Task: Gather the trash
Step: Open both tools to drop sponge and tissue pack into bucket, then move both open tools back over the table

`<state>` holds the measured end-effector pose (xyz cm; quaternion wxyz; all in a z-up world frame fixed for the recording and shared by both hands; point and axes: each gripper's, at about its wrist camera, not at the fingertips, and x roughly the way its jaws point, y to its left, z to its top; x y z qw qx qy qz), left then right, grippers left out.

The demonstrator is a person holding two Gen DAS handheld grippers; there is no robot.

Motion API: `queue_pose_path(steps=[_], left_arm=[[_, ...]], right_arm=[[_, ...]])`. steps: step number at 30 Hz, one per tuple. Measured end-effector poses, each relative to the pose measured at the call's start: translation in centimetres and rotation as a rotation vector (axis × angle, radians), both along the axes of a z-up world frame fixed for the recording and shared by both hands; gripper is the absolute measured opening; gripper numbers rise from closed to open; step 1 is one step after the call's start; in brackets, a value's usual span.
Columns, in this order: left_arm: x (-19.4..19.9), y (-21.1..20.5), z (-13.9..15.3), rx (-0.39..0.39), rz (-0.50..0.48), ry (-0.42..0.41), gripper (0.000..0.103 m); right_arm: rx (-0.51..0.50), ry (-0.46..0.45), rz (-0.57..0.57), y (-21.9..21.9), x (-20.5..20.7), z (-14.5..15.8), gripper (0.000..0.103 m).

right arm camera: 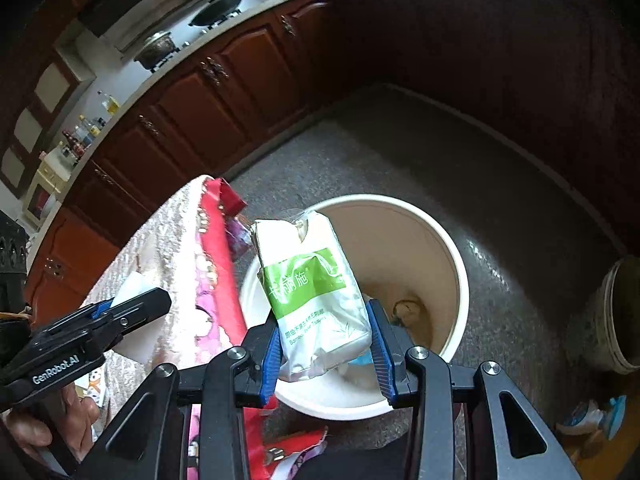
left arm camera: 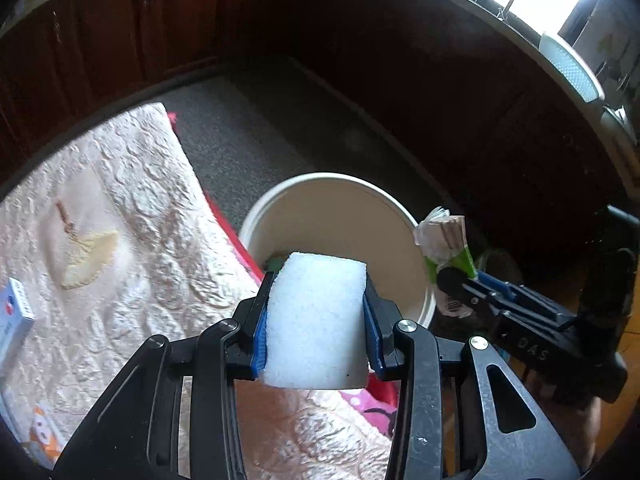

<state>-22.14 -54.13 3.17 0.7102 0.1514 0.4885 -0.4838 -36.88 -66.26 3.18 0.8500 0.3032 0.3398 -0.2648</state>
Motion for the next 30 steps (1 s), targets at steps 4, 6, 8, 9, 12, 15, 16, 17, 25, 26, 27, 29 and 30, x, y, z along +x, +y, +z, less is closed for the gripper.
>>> queue_pose_path(steps=[4, 6, 8, 9, 12, 15, 16, 17, 25, 26, 27, 29, 30], left_arm=[[0.3, -0.6, -1.0, 0.015, 0.007, 0.028, 0.039], [0.5, -0.8, -1.4, 0.021, 0.009, 0.046, 0.041], [0.5, -0.9, -1.6, 0.024, 0.007, 0.051, 0.052], [0.7, -0.9, -1.6, 0.022, 0.005, 0.053, 0.056], [0.8, -0.8, -1.5, 0.017, 0.003, 0.052, 0.06], [0.7, 0.0, -1.2, 0.017, 0.003, 0.037, 0.06], [0.7, 0.2, -1.1, 0.016, 0.004, 0.032, 0.06], [0.5, 0.3, -0.9, 0.015, 0.007, 0.023, 0.06], [0.2, 1.8, 0.5, 0.007, 0.036, -0.034, 0.06], [0.3, 2.1, 0.7, 0.005, 0.042, -0.042, 0.06], [0.3, 2.4, 0.8, 0.003, 0.046, -0.048, 0.06], [0.4, 3.0, 1.3, 0.005, 0.064, -0.064, 0.06], [0.4, 3.3, 1.5, 0.002, 0.071, -0.07, 0.06]], right_arm=[[0.0, 0.035, -0.011, -0.4, 0.6, -1.0, 0.042], [-0.007, 0.053, -0.017, -0.5, 1.0, -1.4, 0.049], [-0.012, 0.058, -0.02, -0.6, 1.1, -1.5, 0.051], [-0.009, 0.055, -0.022, -0.6, 1.1, -1.5, 0.052], [0.004, 0.054, -0.032, -0.8, 0.9, -1.6, 0.053], [0.012, 0.051, -0.035, -0.8, 0.8, -1.6, 0.053], [0.013, 0.052, -0.036, -0.8, 0.8, -1.6, 0.053], [0.014, 0.052, -0.037, -0.8, 0.7, -1.6, 0.053], [0.0, 0.047, -0.028, 0.1, 0.9, -1.2, 0.056], [-0.003, 0.047, -0.026, 0.2, 1.0, -1.1, 0.057], [-0.009, 0.048, -0.022, 0.4, 1.2, -1.0, 0.057], [-0.021, 0.051, -0.015, 0.9, 1.5, -0.7, 0.058], [-0.027, 0.052, -0.011, 1.2, 1.6, -0.6, 0.058]])
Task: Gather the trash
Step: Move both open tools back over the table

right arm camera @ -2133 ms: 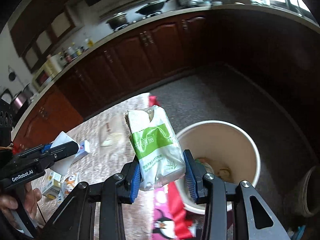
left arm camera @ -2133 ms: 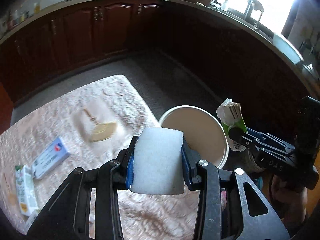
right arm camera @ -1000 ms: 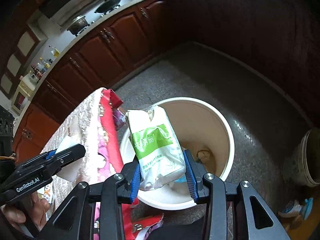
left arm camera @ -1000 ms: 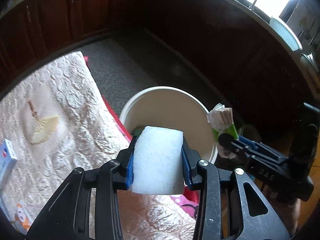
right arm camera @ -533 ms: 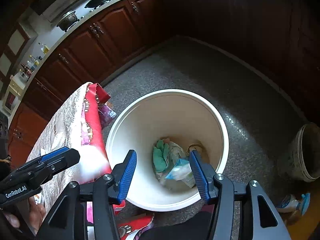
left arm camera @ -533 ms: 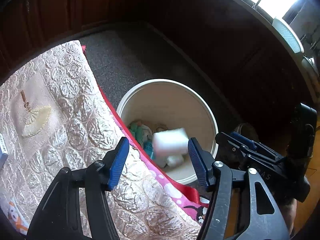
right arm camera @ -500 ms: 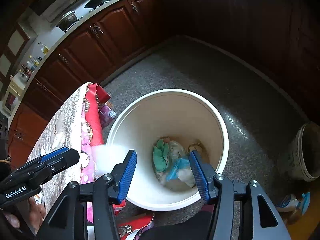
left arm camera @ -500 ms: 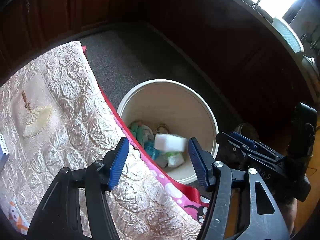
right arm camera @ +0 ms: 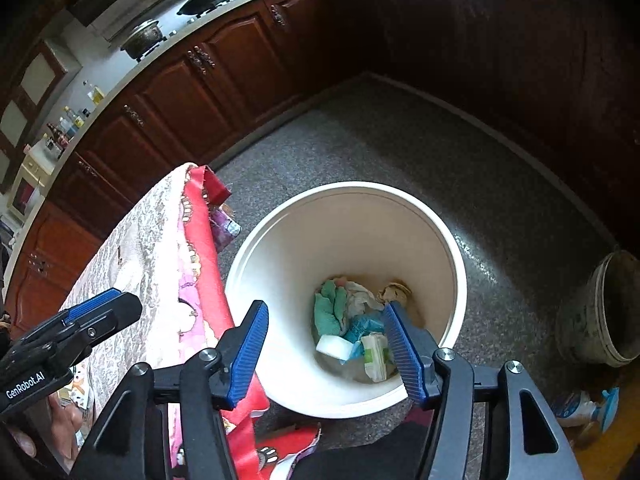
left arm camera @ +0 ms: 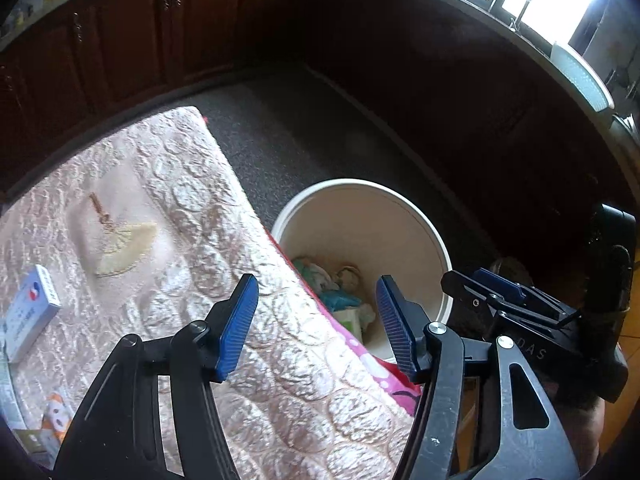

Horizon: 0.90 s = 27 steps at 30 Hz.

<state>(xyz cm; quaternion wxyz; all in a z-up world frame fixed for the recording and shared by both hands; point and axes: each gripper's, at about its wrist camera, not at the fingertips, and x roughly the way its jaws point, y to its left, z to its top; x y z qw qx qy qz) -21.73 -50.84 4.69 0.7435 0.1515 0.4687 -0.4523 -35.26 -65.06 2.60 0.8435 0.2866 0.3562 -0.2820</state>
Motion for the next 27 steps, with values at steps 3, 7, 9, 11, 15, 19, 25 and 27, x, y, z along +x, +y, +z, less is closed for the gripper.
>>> queue_pose_path(steps=[3, 7, 9, 11, 15, 19, 25, 27], left_arm=[[0.3, 0.9, 0.7, -0.009, 0.023, -0.015, 0.06], [0.8, 2.4, 1.6, -0.032, 0.059, -0.028, 0.06], [1.1, 3.3, 2.1, -0.041, 0.074, -0.033, 0.06], [1.6, 3.9, 2.2, -0.047, 0.083, -0.037, 0.06], [2.2, 5.8, 2.9, -0.063, 0.109, -0.039, 0.06], [2.9, 7.8, 3.8, -0.074, 0.139, -0.046, 0.06], [4.8, 11.9, 4.6, -0.064, 0.19, -0.063, 0.06], [5.3, 13.4, 4.4, -0.06, 0.216, -0.074, 0.06]], right_arm=[[-0.022, 0.005, 0.013, 0.6, 0.5, 0.6, 0.058], [-0.058, 0.007, 0.026, 1.6, 0.9, 1.5, 0.058], [-0.077, 0.01, 0.034, 2.2, 1.3, 1.9, 0.06], [-0.088, 0.008, 0.045, 2.9, 1.6, 2.3, 0.062], [-0.119, 0.007, 0.069, 4.3, 2.3, 3.2, 0.063], [-0.143, 0.004, 0.101, 6.0, 3.4, 4.2, 0.064], [-0.177, -0.003, 0.156, 8.5, 4.9, 5.1, 0.066], [-0.18, -0.008, 0.176, 9.4, 5.5, 5.2, 0.066]])
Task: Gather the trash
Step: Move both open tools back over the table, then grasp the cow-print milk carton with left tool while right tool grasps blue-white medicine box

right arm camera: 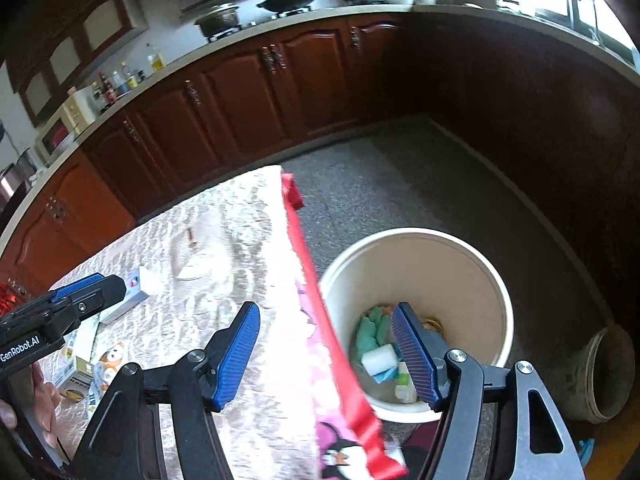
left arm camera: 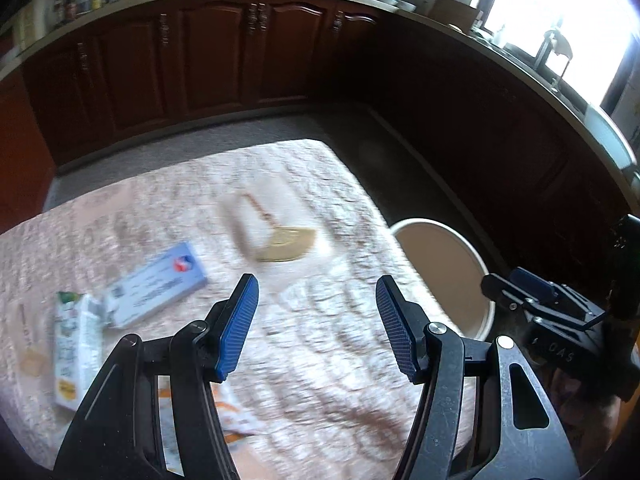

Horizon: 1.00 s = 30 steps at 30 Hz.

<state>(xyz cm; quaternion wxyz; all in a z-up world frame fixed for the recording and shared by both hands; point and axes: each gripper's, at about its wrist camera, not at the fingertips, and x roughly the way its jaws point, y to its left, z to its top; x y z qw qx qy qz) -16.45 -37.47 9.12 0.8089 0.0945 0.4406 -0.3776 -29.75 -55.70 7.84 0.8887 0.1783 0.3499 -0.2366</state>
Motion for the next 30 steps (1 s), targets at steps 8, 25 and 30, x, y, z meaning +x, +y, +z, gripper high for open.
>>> queue_pose_path(steps=[8, 25, 30], left_arm=[[2.3, 5.4, 0.1, 0.017, 0.108, -0.006, 0.06], [6.9, 18.4, -2.5, 0.065, 0.238, 0.075, 0.068], [8.1, 20.7, -4.3, 0.09, 0.277, 0.123, 0.068]], right_arm=[[-0.013, 0.004, 0.091, 3.4, 2.9, 0.3, 0.066], [0.02, 0.05, 0.299, 11.4, 10.0, -1.2, 0.069], [0.041, 0.087, 0.357, 13.2, 12.5, -2.6, 0.069]])
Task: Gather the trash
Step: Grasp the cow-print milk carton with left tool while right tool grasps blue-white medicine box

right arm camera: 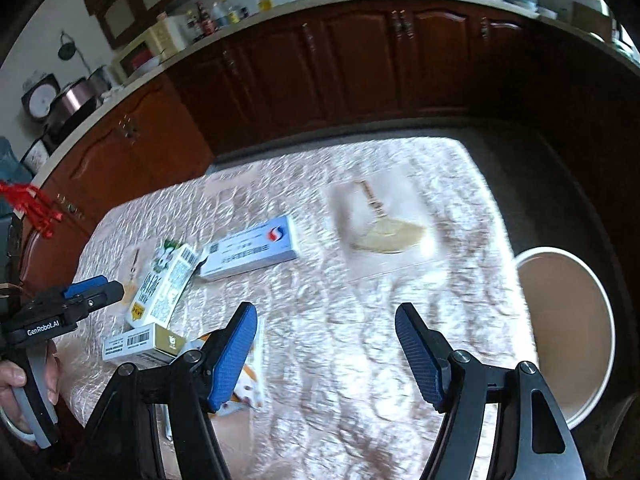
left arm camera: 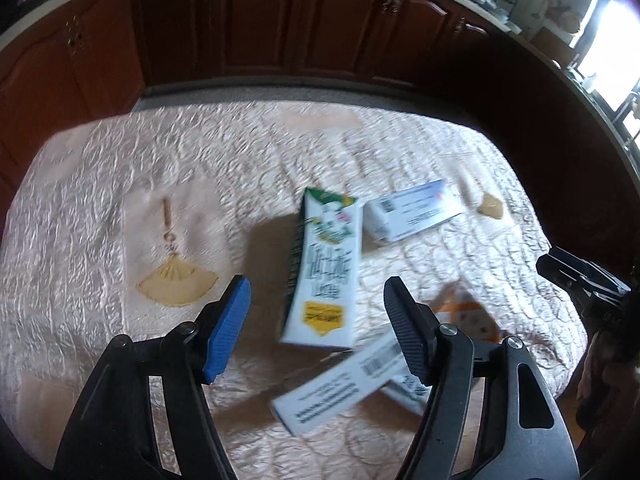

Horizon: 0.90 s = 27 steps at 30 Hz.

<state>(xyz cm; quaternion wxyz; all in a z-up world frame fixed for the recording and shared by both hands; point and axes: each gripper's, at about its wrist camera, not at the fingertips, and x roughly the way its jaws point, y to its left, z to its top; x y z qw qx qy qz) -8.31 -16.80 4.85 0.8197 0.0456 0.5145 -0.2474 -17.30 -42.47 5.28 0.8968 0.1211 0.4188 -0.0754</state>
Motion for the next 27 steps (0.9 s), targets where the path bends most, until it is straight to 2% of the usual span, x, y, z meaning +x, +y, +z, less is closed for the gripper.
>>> queue_pose_path(steps=[7, 13, 15, 16, 17, 20, 23, 27], left_arm=[[1.3, -1.5, -2.4, 0.038, -0.021, 0.052, 0.068], [2.9, -3.6, -4.5, 0.118, -0.032, 0.068, 0.068], [3.7, -3.6, -5.0, 0.111, -0.02, 0.08, 0.067], [4.1, -3.5, -5.1, 0.101, -0.017, 0.082, 0.062], [4.4, -3.4, -5.1, 0.093, -0.013, 0.082, 0.054], [5.5, -2.7, -4.9, 0.101, 0.008, 0.063, 0.051], [6.2, -1.6, -4.7, 0.104, 0.03, 0.055, 0.051], [7.1, 0.0, -4.8, 0.096, 0.073, 0.058, 0.051]], right_arm=[[0.023, 0.058, 0.051, 1.6, 3.9, -2.0, 0.069], [-0.001, 0.138, 0.078, 1.6, 7.6, -4.1, 0.069], [0.008, 0.166, 0.086, 1.4, 8.8, -4.9, 0.069], [0.006, 0.173, 0.087, 1.4, 9.3, -5.3, 0.069], [-0.004, 0.177, 0.083, 1.4, 9.8, -5.7, 0.069], [-0.053, 0.191, 0.064, 1.2, 11.2, -6.5, 0.054], [-0.11, 0.188, 0.053, 0.8, 13.3, -6.9, 0.054], [-0.118, 0.136, 0.049, 0.6, 16.9, -6.7, 0.054]])
